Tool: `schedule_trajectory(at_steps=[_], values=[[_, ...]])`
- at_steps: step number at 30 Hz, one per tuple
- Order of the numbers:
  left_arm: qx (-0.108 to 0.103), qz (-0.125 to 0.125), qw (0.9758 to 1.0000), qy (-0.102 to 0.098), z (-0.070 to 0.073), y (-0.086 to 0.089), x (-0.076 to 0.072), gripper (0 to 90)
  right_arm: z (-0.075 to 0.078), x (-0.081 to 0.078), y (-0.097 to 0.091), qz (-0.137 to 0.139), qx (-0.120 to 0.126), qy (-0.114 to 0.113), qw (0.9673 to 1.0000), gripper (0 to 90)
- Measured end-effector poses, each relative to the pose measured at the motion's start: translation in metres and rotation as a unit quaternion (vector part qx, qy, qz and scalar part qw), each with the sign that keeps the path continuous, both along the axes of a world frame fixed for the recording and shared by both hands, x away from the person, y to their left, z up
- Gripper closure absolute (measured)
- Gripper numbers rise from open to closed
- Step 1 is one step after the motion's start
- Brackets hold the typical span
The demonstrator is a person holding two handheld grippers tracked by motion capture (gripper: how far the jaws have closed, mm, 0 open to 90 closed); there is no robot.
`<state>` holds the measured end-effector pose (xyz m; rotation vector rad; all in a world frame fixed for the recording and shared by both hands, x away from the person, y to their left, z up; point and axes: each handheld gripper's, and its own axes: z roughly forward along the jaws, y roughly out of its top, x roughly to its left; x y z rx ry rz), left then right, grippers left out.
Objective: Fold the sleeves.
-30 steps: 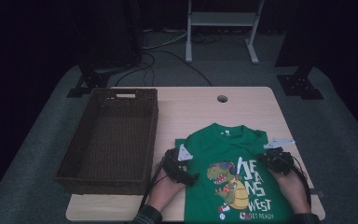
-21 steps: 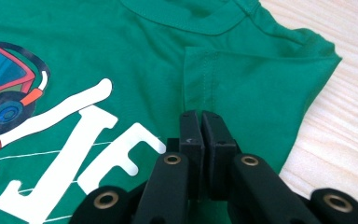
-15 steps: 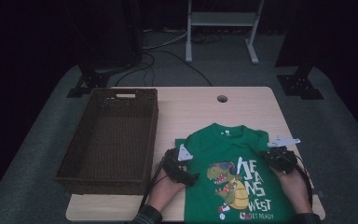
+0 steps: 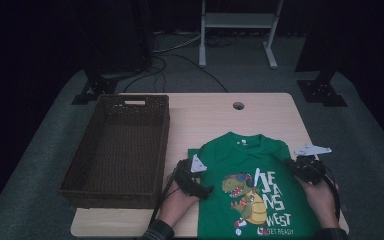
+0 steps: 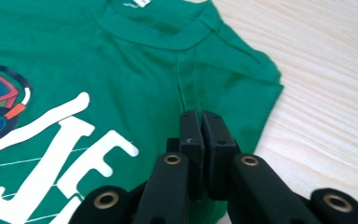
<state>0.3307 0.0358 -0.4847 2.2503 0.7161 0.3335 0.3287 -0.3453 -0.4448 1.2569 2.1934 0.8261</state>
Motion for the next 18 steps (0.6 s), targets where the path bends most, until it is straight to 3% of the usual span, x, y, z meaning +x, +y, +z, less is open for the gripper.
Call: schedule_trajectory(at_steps=[18], values=[[0.000,0.000,1.0000,0.000,0.000,0.000,0.000,1.2,0.003,-0.001,-0.023,-0.030,0.011,-0.009,0.9994,88.0]])
